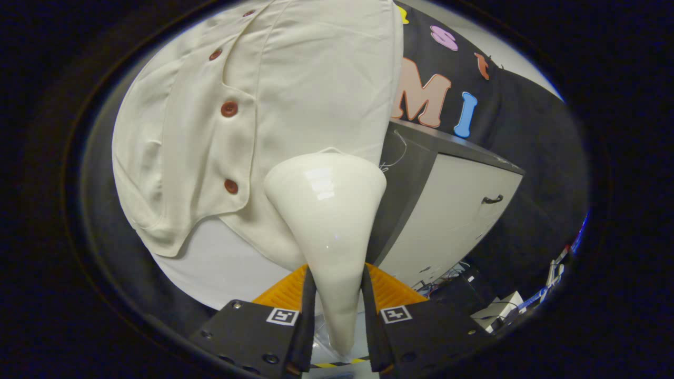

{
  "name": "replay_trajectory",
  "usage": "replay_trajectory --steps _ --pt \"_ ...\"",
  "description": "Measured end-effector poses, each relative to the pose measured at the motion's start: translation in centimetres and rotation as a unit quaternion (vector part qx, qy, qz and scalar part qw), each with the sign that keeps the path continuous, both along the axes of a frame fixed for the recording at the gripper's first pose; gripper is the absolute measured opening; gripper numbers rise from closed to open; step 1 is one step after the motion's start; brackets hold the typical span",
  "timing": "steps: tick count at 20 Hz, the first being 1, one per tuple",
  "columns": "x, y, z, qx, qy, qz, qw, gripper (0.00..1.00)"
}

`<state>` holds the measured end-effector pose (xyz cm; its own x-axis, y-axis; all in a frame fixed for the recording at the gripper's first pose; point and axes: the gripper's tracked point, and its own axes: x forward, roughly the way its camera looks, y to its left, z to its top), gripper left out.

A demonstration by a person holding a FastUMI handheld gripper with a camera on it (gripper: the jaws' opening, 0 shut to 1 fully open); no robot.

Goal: Iron the clothes twice with a garment steamer, once on the left side and once on the right side.

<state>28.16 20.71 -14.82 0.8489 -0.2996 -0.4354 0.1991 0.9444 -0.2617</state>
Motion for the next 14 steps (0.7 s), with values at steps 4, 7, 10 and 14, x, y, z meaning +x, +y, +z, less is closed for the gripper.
replay_trajectory --steps 4,7,10,14 --pt "-0.8 -0.4 -2.6 0.000 0.029 -0.008 1.000 0.42" --pt "-2.1 -0.5 -4.5 -0.011 0.056 -0.003 0.998 0.42" --pt "-3.9 -0.3 -5.9 -0.010 0.073 0.006 0.997 0.42" --pt "-8.1 -0.3 -6.1 0.008 0.069 0.010 0.998 0.43"
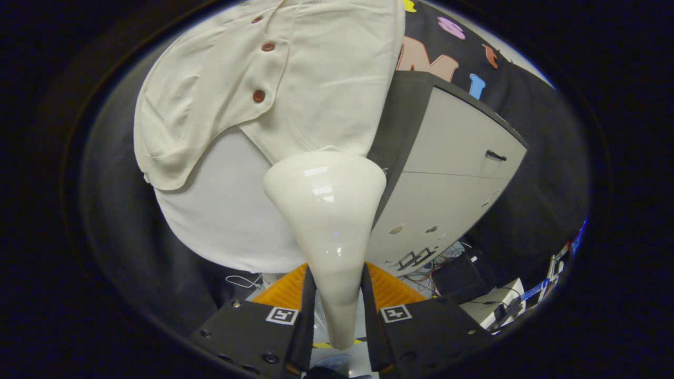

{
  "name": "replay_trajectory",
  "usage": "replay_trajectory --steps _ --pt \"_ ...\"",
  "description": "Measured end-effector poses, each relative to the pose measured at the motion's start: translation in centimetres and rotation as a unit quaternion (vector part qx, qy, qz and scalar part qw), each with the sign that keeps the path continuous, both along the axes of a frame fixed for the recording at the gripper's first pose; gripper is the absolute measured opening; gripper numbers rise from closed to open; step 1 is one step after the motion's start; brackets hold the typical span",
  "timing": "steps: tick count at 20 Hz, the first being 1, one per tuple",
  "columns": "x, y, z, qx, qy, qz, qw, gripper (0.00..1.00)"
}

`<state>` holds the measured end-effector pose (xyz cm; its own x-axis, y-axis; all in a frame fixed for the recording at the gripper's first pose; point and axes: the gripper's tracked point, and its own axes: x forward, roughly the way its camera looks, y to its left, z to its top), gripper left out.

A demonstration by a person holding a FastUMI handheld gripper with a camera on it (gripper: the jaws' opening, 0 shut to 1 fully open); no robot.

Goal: Iron the clothes twice with a garment steamer, once on the left side and once on the right side.

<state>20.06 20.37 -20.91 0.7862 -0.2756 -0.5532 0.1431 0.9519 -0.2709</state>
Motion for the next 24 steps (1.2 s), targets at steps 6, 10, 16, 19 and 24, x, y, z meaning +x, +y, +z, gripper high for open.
replay_trajectory --steps 6,10,16,19,24 --pt "-6.0 -0.4 3.0 0.001 -0.016 0.017 1.000 0.42" --pt "-9.4 0.5 7.5 0.003 -0.050 0.030 0.998 0.42" --pt "-12.2 3.4 16.0 0.007 -0.109 0.056 0.992 0.42" --pt "-12.9 4.4 20.1 0.012 -0.145 0.070 0.987 0.42" --pt "-13.7 5.3 25.9 0.025 -0.193 0.090 0.977 0.42"
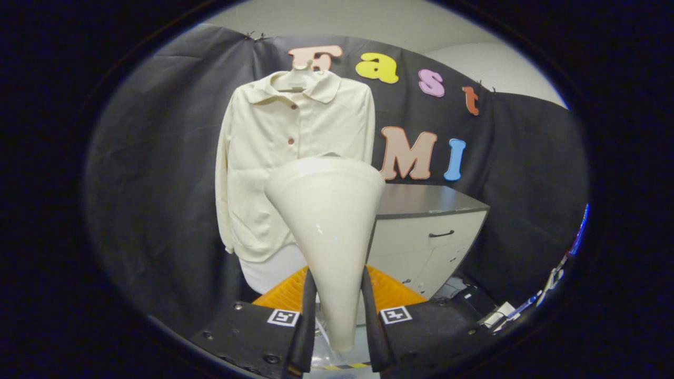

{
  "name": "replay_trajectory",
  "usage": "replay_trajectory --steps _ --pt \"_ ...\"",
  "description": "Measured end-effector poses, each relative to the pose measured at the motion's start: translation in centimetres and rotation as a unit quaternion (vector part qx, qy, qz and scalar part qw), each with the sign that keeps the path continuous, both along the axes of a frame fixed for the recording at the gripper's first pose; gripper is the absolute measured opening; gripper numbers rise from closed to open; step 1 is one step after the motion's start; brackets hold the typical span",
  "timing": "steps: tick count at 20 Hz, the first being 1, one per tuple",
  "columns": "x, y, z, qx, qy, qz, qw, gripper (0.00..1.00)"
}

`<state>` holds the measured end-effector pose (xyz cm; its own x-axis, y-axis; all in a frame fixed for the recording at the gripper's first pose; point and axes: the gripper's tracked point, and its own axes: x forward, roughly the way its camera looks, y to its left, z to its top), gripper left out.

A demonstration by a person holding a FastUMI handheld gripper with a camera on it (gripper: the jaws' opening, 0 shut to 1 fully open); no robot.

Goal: Iron the clothes twice with a garment steamer, once on the left side and once on the right side.

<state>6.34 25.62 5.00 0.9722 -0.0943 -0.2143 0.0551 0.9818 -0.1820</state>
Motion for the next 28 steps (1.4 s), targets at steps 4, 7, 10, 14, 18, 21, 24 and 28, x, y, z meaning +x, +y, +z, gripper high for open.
replay_trajectory --steps 4,7,10,14,18,21,24,28 --pt "-0.7 -0.7 3.6 0.022 -0.024 0.005 0.999 0.42" --pt "-1.3 -1.6 6.2 0.034 -0.045 0.010 0.998 0.42" --pt "-2.2 -3.0 8.0 0.048 -0.069 0.013 0.996 0.42" --pt "-4.0 -5.2 9.0 0.045 -0.094 0.017 0.994 0.42" --pt "-5.8 -6.9 8.1 0.031 -0.093 0.021 0.995 0.42" --pt "-7.2 -7.5 6.6 0.022 -0.079 0.037 0.996 0.42" --pt "-8.4 -8.0 5.5 0.024 -0.075 0.049 0.996 0.42" --pt "-8.8 -9.9 4.3 0.046 -0.076 0.035 0.995 0.42"
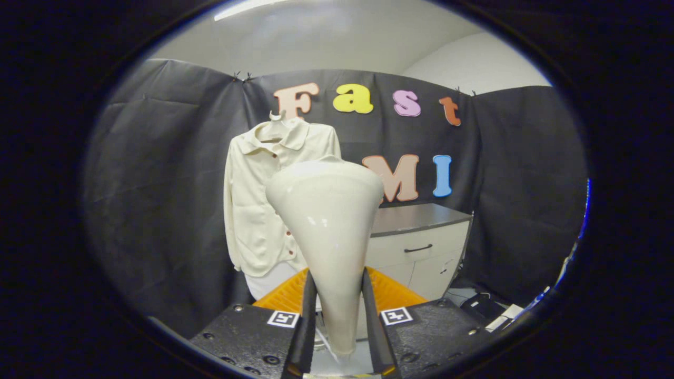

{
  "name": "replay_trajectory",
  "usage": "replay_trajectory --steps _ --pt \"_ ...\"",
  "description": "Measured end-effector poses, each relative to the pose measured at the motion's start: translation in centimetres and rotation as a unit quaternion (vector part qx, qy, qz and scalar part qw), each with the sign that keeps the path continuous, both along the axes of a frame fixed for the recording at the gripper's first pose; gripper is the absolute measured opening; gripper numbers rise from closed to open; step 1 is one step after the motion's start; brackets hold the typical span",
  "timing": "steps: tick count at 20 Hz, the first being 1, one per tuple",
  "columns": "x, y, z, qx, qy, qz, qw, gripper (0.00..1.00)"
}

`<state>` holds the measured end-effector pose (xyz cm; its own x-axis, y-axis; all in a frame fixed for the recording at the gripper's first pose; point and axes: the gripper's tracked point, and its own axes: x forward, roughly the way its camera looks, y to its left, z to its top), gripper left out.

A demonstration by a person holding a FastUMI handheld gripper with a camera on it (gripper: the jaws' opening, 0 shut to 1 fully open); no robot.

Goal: Iron the clothes twice with a garment steamer, once on the left side and once on the right side.

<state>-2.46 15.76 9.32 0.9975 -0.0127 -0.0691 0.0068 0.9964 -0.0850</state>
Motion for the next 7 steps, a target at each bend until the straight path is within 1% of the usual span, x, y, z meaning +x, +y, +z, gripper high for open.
replay_trajectory --steps 4,7 --pt "1.7 -1.7 -0.2 0.004 0.003 -0.017 1.000 0.42" --pt "3.7 -1.8 0.3 -0.006 0.004 -0.016 1.000 0.42"
